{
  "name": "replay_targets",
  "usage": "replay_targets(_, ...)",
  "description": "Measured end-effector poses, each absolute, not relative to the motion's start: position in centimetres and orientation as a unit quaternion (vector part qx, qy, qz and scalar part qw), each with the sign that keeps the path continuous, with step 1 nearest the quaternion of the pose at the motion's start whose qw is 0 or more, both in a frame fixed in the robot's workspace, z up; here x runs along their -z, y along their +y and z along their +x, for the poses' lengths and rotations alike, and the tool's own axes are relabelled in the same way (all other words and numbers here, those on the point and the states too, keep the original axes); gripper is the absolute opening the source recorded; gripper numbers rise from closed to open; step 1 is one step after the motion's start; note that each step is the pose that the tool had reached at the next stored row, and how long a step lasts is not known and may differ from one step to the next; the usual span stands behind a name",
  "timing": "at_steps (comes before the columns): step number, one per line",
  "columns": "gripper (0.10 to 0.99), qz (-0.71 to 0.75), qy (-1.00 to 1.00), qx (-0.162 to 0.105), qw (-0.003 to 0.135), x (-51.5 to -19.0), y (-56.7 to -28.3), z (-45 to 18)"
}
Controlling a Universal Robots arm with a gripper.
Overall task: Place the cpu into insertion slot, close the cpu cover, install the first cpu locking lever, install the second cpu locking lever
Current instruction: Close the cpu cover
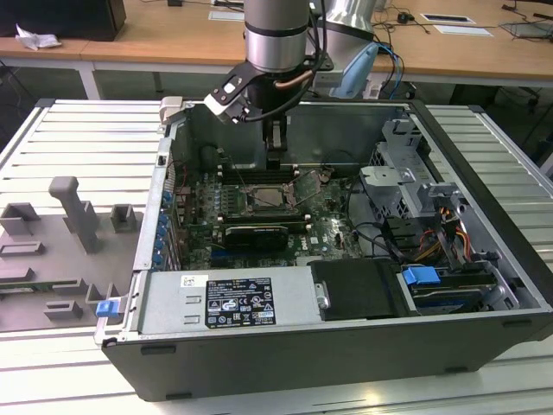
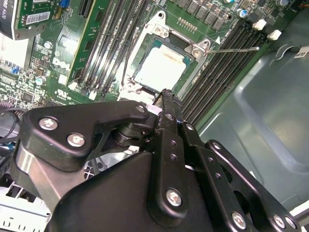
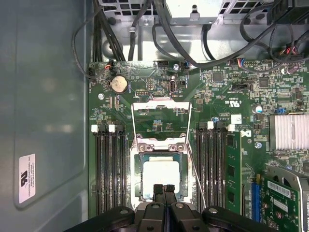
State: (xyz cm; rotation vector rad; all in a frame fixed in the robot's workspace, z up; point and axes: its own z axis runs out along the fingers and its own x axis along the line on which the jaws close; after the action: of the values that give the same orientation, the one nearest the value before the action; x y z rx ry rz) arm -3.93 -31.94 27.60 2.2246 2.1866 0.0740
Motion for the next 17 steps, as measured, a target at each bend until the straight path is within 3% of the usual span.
replay_targets(17, 0.106, 0.713, 0.701, -0.024, 0.011, -28.09, -31.94, -3.93)
